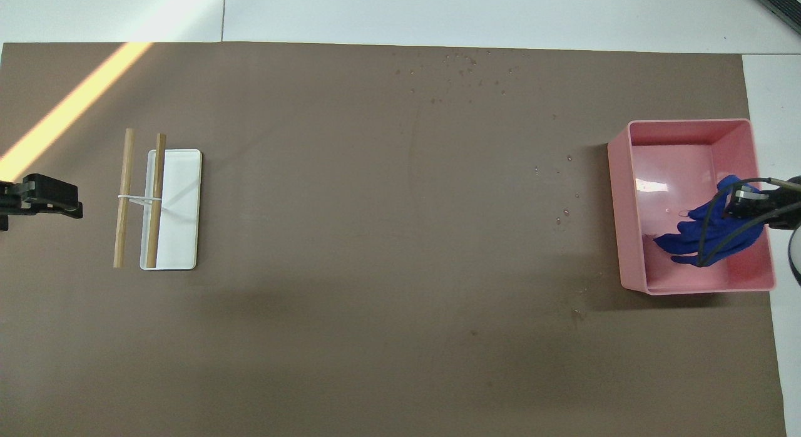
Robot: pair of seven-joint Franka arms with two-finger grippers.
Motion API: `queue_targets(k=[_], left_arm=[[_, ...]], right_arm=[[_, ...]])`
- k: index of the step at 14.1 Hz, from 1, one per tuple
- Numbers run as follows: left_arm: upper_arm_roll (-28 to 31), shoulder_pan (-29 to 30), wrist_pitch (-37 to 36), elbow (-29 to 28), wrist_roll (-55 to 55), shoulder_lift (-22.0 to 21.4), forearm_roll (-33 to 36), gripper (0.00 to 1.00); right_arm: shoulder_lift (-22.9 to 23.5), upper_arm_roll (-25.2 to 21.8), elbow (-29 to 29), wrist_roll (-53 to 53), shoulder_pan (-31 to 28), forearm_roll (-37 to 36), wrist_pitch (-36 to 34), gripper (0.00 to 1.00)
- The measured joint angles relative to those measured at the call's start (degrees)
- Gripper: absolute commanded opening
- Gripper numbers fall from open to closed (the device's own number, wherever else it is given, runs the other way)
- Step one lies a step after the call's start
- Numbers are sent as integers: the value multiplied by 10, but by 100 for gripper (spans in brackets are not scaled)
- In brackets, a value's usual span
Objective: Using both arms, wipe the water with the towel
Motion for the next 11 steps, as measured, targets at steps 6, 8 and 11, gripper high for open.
queue_targets(k=[6, 8, 11], left_arm=[[-6, -3, 0, 0, 6, 0, 0, 100], [-7, -9, 1, 0, 7, 0, 0, 100], [-7, -18, 1, 0, 7, 0, 0, 100]], right_arm=[[45, 0, -46, 0, -12, 0, 36, 60], [44, 2, -47, 0, -11, 0, 36, 94], [34, 10, -44, 0, -7, 0, 34, 98]])
